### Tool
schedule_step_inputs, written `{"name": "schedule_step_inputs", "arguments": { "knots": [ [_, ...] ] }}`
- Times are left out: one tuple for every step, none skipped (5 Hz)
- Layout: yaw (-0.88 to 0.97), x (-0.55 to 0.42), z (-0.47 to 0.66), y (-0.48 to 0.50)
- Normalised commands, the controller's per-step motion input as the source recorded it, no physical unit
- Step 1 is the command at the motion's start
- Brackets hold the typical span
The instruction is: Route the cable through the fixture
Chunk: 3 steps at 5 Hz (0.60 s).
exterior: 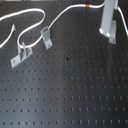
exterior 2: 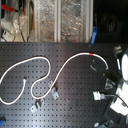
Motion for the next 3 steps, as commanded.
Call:
{"name": "schedule_step_inputs", "arguments": {
  "knots": [
    [0.0,0.009,0.0,0.016],
    [-0.14,-0.042,-0.13,0.327],
    [-0.2,0.005,-0.06,0.268]
  ]
}}
